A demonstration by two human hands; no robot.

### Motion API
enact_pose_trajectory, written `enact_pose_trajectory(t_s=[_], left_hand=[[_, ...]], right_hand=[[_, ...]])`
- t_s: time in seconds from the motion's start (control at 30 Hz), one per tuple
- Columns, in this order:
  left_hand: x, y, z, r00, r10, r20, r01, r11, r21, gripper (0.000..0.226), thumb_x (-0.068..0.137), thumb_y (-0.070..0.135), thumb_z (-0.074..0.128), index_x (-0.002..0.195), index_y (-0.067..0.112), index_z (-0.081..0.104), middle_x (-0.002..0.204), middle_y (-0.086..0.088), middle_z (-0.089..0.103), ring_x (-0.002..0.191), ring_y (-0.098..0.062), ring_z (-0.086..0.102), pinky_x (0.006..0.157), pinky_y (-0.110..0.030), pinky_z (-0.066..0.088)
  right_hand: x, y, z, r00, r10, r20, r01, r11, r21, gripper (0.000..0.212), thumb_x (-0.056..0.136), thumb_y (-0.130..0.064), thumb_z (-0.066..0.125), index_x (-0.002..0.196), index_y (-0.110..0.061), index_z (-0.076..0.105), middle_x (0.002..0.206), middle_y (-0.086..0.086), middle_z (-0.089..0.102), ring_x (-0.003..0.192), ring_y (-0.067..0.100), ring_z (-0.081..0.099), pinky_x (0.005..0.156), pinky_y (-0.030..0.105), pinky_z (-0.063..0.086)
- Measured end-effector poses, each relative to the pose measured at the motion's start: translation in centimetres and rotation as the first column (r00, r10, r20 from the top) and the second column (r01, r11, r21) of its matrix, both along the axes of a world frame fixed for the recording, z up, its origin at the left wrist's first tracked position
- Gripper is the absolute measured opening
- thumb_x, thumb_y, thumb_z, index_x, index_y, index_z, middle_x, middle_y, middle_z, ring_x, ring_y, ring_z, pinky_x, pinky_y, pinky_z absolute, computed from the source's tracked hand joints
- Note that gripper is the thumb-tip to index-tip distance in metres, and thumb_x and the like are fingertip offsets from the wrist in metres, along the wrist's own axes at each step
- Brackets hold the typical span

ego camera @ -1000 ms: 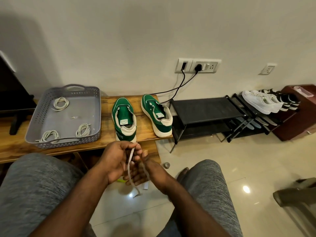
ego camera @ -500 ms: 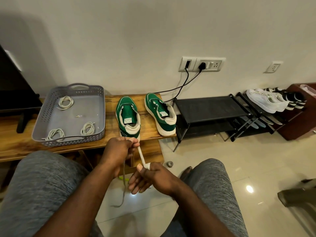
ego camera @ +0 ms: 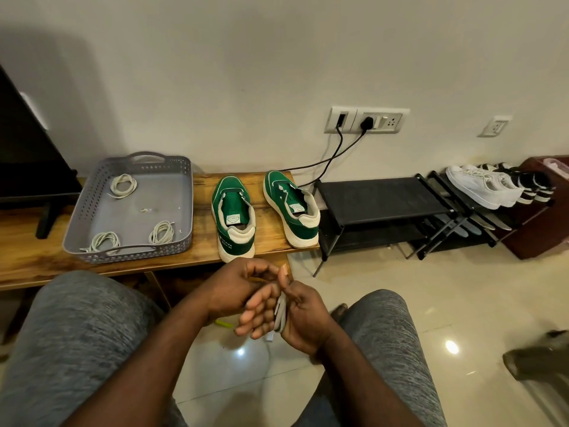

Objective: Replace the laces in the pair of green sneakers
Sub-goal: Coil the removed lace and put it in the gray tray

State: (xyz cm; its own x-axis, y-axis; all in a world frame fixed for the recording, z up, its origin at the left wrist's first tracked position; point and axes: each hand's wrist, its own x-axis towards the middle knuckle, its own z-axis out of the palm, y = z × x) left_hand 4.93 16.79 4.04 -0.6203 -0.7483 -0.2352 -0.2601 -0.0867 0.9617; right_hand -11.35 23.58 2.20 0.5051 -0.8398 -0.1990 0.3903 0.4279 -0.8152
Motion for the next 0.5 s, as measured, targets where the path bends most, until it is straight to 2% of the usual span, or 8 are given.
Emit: enact_pose_trajectory(t_s=[0.1,0.2,0.27,0.33,0.4,0.5], left_hand=[[0.2,-0.1,-0.2,0.999,-0.043,0.017,0.044,0.998,-0.046,0.034,0.094,0.005,0.058,0.119,0.020,0.075,0.115,-0.009,0.077,0.111,-0.029,0.073,0.104,-0.052,0.055],[0.2,0.3,-0.4,0.993,-0.108,0.045,0.114,0.982,-0.148,0.033,0.101,-0.005,0.054,0.118,0.017,0.071,0.110,-0.005,0.076,0.104,-0.016,0.072,0.094,-0.033,0.057],[-0.1,0.6,0.0,0.991,-0.129,0.035,0.133,0.975,-0.180,0.028,0.100,0.001,0.057,0.113,0.022,0.071,0.106,-0.002,0.075,0.100,-0.012,0.071,0.090,-0.027,0.056],[-0.4,0.6,0.3,0.990,-0.137,0.041,0.142,0.964,-0.226,0.029,0.097,0.012,0.058,0.102,0.037,0.071,0.099,0.005,0.075,0.095,-0.007,0.070,0.086,-0.023,0.054],[-0.7,0.5,0.4,0.993,-0.107,0.050,0.117,0.954,-0.277,0.025,0.092,0.020,0.057,0.097,0.041,0.070,0.096,0.008,0.074,0.093,-0.007,0.070,0.085,-0.025,0.054],[-1.0,0.5,-0.1,1.000,-0.019,-0.004,0.017,0.960,-0.278,0.021,0.089,0.024,0.058,0.105,0.029,0.072,0.100,0.004,0.075,0.100,-0.017,0.071,0.094,-0.037,0.056]], right_hand=[[-0.1,-0.1,0.1,0.998,-0.020,0.067,0.018,0.999,0.031,0.078,0.105,-0.062,0.023,0.100,-0.004,0.076,0.098,0.018,0.078,0.091,0.032,0.078,0.074,0.032,0.062],[-0.3,-0.3,0.2,0.990,-0.041,0.136,0.032,0.997,0.065,0.077,0.105,-0.060,0.022,0.099,-0.007,0.077,0.097,0.017,0.078,0.091,0.031,0.078,0.073,0.032,0.062],[-0.4,-0.3,0.2,0.986,-0.057,0.154,0.045,0.996,0.082,0.076,0.104,-0.061,0.024,0.098,-0.007,0.077,0.096,0.016,0.078,0.090,0.031,0.079,0.072,0.032,0.062],[-0.4,-0.3,0.2,0.984,-0.063,0.169,0.049,0.995,0.084,0.077,0.105,-0.061,0.023,0.098,-0.007,0.078,0.096,0.016,0.078,0.090,0.030,0.079,0.072,0.032,0.062],[-0.4,-0.4,0.2,0.981,-0.066,0.182,0.050,0.995,0.090,0.078,0.105,-0.060,0.022,0.098,-0.008,0.078,0.095,0.015,0.079,0.090,0.030,0.079,0.071,0.031,0.063],[-0.5,-0.4,0.2,0.977,-0.067,0.201,0.050,0.995,0.087,0.078,0.105,-0.060,0.021,0.098,-0.008,0.079,0.096,0.015,0.079,0.090,0.029,0.079,0.071,0.031,0.063]])
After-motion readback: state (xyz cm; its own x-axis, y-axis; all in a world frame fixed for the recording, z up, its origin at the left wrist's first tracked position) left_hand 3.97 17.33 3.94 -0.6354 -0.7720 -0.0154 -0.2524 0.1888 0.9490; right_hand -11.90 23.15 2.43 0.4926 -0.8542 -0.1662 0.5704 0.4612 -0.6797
